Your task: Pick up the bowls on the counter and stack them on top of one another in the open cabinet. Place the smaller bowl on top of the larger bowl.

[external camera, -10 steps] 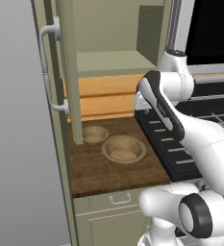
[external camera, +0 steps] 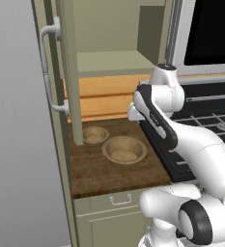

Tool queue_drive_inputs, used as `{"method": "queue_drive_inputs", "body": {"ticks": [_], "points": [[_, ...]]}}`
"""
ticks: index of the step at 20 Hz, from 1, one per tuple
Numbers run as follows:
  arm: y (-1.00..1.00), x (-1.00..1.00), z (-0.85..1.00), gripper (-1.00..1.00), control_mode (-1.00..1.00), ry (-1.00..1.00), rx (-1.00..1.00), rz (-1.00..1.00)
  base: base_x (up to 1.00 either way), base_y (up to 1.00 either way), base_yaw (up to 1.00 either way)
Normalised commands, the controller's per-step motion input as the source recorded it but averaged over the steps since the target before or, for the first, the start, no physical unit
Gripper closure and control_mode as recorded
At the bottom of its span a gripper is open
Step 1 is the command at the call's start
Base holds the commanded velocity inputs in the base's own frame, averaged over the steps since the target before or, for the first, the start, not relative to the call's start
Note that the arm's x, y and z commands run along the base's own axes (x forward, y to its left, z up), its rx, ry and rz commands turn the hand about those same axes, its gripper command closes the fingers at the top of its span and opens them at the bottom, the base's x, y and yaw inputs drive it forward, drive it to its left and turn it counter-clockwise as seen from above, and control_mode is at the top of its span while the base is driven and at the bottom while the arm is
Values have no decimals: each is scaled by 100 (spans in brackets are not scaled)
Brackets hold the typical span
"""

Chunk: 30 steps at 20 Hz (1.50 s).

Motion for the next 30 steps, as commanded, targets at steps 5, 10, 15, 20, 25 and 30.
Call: {"method": "queue_drive_inputs", "body": {"ticks": [5, 10, 15, 20, 25, 30], "points": [[14, 34, -49, -100, -100, 0, 11, -10, 0, 0, 0], [12, 42, -25, -100, -100, 3, 0, -2, 0, 0, 0], [2, 31, -13, -100, -100, 5, 0, 0, 0, 0, 0], [27, 24, -11, -100, -100, 0, -1, -1, 0, 0, 0], [29, 57, -10, -100, -100, 0, 0, -1, 0, 0, 0], [11, 57, -41, -100, -100, -4, 0, 0, 0, 0, 0]]}}
